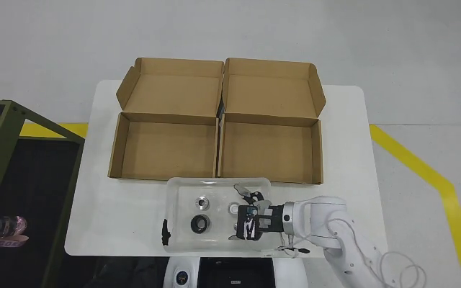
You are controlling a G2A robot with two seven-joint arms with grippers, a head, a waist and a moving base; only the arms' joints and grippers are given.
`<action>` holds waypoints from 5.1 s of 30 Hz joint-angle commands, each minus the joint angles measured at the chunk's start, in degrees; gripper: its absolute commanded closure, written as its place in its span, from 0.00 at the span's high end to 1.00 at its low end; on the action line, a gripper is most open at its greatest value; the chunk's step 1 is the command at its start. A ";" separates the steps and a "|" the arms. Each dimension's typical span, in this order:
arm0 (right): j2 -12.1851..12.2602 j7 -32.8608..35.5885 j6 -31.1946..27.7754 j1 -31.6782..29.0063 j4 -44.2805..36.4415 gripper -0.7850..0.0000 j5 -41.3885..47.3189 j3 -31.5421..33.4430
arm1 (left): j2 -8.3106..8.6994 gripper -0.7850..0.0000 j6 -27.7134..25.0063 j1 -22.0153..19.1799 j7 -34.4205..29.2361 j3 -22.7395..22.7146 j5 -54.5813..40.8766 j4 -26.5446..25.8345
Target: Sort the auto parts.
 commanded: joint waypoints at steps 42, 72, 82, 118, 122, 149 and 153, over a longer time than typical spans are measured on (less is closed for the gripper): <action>2.41 -9.96 0.16 3.37 1.44 0.00 4.76 0.03 | 0.00 1.00 0.00 0.00 0.00 0.00 0.00 0.00; 3.43 -22.67 2.05 8.05 5.90 0.00 16.55 5.95 | 0.00 1.00 0.00 0.00 0.00 0.00 0.00 0.00; 3.01 -24.47 8.90 11.26 10.90 0.00 17.91 5.82 | 0.00 1.00 0.00 0.00 0.00 0.00 0.00 0.00; -0.81 -14.62 23.64 27.95 31.24 0.50 7.99 -8.63 | 0.00 1.00 0.00 0.00 0.00 0.00 0.00 0.00; -0.88 -14.73 22.90 27.75 30.93 0.64 7.96 -8.81 | 0.00 1.00 0.00 0.00 0.00 0.00 0.00 0.00; 2.71 0.85 14.62 15.21 2.81 1.00 8.86 0.14 | 0.00 1.00 0.00 0.00 0.00 0.00 0.00 0.00; 3.13 2.92 14.01 12.30 -0.76 1.00 6.90 -0.57 | 0.00 1.00 0.00 0.00 0.00 0.00 0.00 0.00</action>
